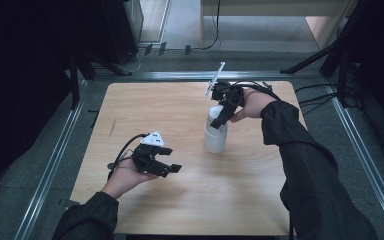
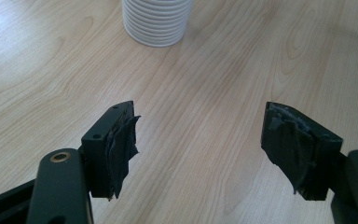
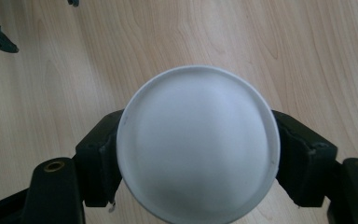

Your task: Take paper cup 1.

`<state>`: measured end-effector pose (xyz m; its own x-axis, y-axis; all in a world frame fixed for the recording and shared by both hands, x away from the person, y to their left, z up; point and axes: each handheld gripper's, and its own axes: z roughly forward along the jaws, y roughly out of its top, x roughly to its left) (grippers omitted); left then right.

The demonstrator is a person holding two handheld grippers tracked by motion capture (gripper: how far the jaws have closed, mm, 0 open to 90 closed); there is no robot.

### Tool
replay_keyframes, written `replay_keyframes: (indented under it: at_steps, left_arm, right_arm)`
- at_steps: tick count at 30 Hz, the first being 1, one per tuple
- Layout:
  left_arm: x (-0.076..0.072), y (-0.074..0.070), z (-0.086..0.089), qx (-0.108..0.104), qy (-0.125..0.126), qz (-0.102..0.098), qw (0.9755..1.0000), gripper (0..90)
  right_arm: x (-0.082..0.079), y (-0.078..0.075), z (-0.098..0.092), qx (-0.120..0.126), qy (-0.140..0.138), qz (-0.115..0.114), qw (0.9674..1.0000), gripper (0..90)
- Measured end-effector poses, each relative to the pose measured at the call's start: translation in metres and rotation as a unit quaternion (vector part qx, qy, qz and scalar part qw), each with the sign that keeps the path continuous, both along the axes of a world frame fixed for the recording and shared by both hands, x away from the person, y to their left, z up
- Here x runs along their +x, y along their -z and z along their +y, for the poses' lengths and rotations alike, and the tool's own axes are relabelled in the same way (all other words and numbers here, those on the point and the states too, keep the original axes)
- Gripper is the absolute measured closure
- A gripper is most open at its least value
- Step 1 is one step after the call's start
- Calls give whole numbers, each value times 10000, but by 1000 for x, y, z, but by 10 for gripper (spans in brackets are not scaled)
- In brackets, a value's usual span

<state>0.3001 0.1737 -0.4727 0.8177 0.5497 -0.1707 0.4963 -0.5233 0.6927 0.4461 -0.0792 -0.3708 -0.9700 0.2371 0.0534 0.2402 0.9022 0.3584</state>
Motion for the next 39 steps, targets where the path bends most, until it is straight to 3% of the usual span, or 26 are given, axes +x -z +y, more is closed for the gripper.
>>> replay_keyframes:
  at_steps: [24, 39]
  left_arm:
    - [0, 0, 0, 17, -10, 5, 10000, 266]
    - [1, 0, 1, 22, -20, 4, 10000, 265]
  right_arm:
    - [0, -6, 6, -186, 39, 21, 9998, 315]
    - [-4, -33, 4, -179, 77, -35, 9998, 321]
